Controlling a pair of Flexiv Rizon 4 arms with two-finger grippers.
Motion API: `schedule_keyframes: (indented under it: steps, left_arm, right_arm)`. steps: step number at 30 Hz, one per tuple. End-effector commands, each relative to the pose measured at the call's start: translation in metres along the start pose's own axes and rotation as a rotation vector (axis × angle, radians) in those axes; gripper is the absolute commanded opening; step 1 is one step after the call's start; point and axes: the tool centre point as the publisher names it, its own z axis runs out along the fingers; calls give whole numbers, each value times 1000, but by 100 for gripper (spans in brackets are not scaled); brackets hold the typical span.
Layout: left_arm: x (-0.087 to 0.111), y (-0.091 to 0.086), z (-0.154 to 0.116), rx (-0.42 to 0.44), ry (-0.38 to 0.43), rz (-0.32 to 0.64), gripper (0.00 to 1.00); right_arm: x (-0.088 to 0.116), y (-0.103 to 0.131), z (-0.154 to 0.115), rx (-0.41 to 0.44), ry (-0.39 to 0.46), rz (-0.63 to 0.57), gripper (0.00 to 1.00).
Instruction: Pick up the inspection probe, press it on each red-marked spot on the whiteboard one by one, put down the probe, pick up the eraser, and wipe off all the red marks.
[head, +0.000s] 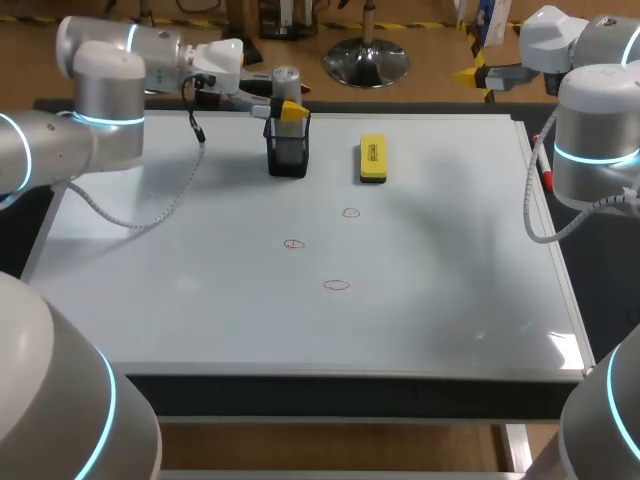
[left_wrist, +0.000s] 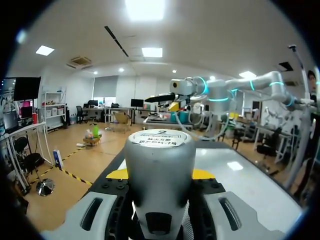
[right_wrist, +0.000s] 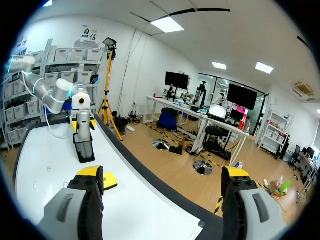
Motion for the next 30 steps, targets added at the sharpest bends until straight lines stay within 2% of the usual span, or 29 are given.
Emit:
schedule_keyframes:
  steps: [1, 12, 30]
  left_arm:
    - [5, -6, -4, 0, -4, 14, 0]
    - [13, -24, -8, -5, -23, 18, 0]
    - [18, -67, -15, -17, -35, 31, 0]
  right_arm:
    - [0, 0, 0, 0, 1, 0, 100]
    - [0, 0, 0, 0, 1, 0, 100]
    - [0, 0, 0, 0, 1, 0, 100]
